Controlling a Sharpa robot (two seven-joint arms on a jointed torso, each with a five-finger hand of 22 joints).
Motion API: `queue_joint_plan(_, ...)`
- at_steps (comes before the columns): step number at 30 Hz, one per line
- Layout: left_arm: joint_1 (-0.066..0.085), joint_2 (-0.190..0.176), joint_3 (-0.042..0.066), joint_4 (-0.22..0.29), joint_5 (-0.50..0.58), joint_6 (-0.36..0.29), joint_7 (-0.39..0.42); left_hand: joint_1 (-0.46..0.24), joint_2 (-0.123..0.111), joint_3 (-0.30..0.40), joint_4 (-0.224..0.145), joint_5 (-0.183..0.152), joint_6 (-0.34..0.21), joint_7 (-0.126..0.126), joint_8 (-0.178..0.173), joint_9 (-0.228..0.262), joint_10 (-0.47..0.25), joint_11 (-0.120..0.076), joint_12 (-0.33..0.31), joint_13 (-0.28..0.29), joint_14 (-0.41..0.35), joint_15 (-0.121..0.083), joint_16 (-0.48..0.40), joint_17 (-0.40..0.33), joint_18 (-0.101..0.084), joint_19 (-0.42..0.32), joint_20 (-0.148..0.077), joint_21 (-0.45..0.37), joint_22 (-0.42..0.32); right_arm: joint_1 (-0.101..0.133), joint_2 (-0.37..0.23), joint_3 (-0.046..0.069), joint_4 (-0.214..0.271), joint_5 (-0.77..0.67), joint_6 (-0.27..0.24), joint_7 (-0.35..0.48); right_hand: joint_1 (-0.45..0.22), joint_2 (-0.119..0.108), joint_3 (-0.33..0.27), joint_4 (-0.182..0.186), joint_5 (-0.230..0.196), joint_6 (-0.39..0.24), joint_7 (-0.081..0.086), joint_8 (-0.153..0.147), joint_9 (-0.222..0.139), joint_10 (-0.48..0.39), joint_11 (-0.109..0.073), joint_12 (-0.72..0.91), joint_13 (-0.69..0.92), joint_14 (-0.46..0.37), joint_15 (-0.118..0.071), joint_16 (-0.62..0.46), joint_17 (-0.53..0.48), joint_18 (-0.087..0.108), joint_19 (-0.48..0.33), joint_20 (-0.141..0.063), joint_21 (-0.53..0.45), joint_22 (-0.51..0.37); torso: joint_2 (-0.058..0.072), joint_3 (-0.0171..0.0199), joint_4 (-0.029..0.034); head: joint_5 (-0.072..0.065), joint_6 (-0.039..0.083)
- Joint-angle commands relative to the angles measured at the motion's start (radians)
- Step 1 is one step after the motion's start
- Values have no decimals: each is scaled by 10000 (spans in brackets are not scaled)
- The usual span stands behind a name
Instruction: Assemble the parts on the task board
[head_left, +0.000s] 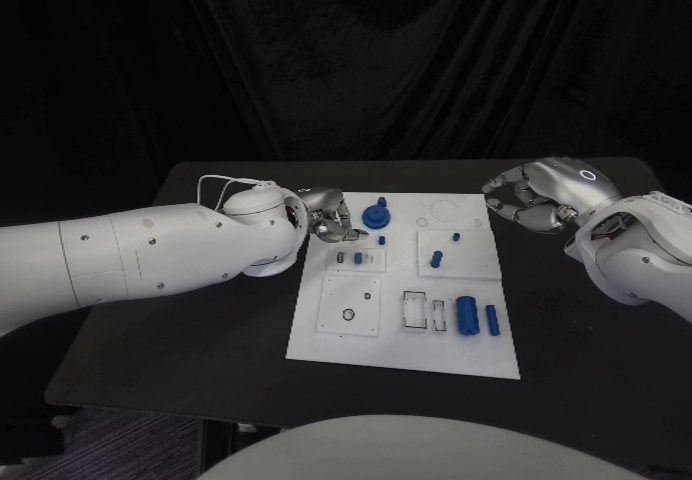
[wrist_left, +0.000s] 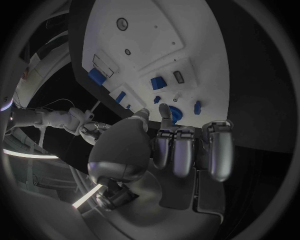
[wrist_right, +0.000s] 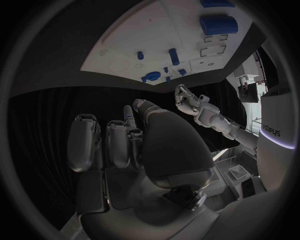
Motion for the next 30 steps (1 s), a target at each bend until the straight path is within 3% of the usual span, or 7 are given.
queue_joint_plan(1, 76, 90, 9, -37, 248, 1129, -485, -9, 92, -130, 24, -73, 115, 45, -272, -236, 1061, 53, 25, 2629, 1018, 39, 26, 2633, -179, 104, 55, -80, 1482, -20, 5, 7, -2, -19, 14, -155, -91, 17, 7, 38, 41, 58, -15, -30, -16, 978, 5, -32, 2578, 686, 30, -36, 924, -147, 196, 19, -27, 1899, 3, -5, 0, 5, -2)
queue_joint_plan(7, 144, 305, 8, -224, 379, 1391, -567, 9, 202, -295, 13, -115, 322, 77, -755, -709, 1061, 83, 25, 2629, 1018, 67, 26, 2633, -171, 94, 85, -120, 1481, -20, 7, 7, 1, -19, 14, -161, -93, 18, 9, 39, 44, 58, -15, -30, -17, 958, 5, -50, 2561, 685, 30, -40, 921, -147, 196, 19, -28, 1899, -5, 3, -7, 4, -2)
queue_joint_plan(21, 143, 667, 7, -509, 692, 1808, -912, 33, 310, -310, -7, -132, 394, 93, -949, -898, 1061, 93, 25, 2629, 1018, 76, 26, 2633, -161, 72, 96, -161, 1463, -20, 38, 7, 4, -19, 24, -139, -98, 20, 15, 41, 52, 58, -16, -32, -19, 906, 4, -97, 2516, 687, 30, -35, 924, -147, 196, 20, -28, 1899, 9, -1, 12, 45, -2)
queue_joint_plan(30, 107, 807, 6, -636, 704, 1678, -789, 92, 338, -287, -37, -129, 401, 99, -1025, -964, 1061, 95, 25, 2629, 1018, 79, 26, 2633, -156, 63, 98, -179, 1455, -20, 22, 7, 13, -19, 21, -137, -102, 21, 21, 42, 61, 58, -17, -33, -21, 874, 3, -126, 2489, 687, 30, -33, 926, -147, 196, 19, -29, 1899, 21, -13, 12, -1, -2)
